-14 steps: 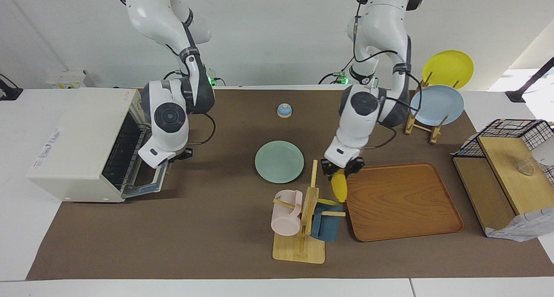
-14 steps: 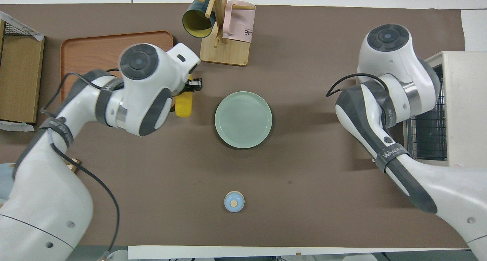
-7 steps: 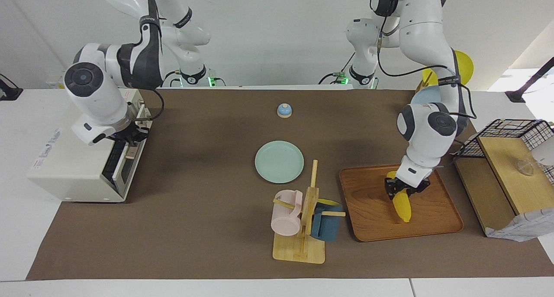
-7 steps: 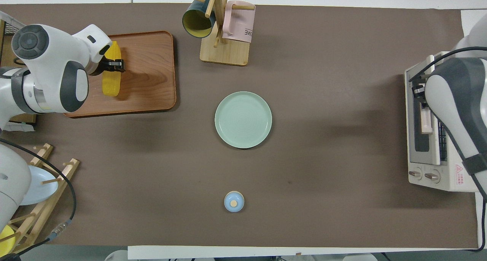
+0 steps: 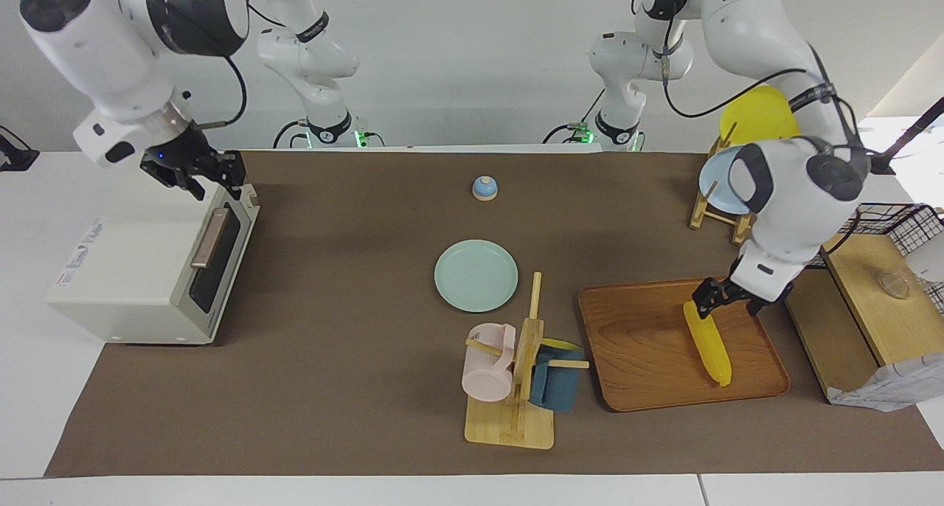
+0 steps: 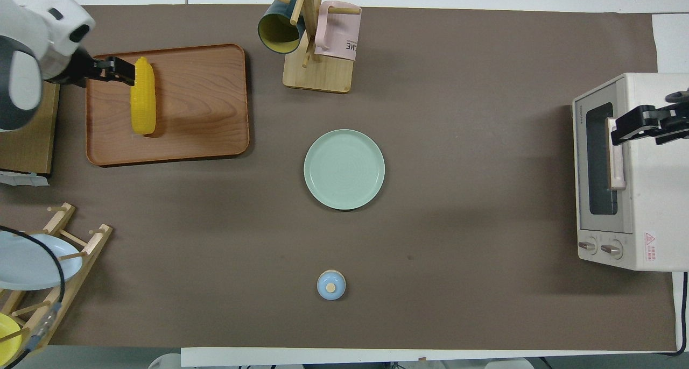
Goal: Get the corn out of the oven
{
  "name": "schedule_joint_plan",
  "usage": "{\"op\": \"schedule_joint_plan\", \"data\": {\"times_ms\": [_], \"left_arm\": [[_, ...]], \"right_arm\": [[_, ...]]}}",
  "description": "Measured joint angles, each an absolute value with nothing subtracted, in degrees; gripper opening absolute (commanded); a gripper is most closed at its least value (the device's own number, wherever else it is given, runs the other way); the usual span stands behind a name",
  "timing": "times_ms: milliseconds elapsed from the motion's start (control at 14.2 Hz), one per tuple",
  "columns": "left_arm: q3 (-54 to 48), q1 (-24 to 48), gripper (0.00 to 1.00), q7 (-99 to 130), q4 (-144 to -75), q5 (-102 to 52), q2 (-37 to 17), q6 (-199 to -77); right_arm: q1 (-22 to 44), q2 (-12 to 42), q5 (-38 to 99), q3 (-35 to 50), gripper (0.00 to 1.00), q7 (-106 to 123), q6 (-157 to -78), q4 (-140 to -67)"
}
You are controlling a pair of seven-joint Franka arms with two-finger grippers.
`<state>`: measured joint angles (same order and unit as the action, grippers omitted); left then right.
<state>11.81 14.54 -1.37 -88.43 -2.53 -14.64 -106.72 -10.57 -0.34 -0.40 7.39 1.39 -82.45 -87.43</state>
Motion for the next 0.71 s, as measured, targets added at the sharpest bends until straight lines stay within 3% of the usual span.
{"op": "schedule_joint_plan", "data": {"times_ms": [282,705], "left_arm": [[12.8,14.5,1.00,-2.2,-86.7,-2.5,-3.4,-91.9],[12.8,14.6,1.00,-6.6,-85.7,-1.7,-0.8,-82.9]], "right_arm": [[-9.9,-0.4,-0.4,7.7,1.00,-0.5,-80.6,-85.8],[-10.2,0.2,-0.4,7.0,1.00,-0.6,-79.8,-85.9]]}}
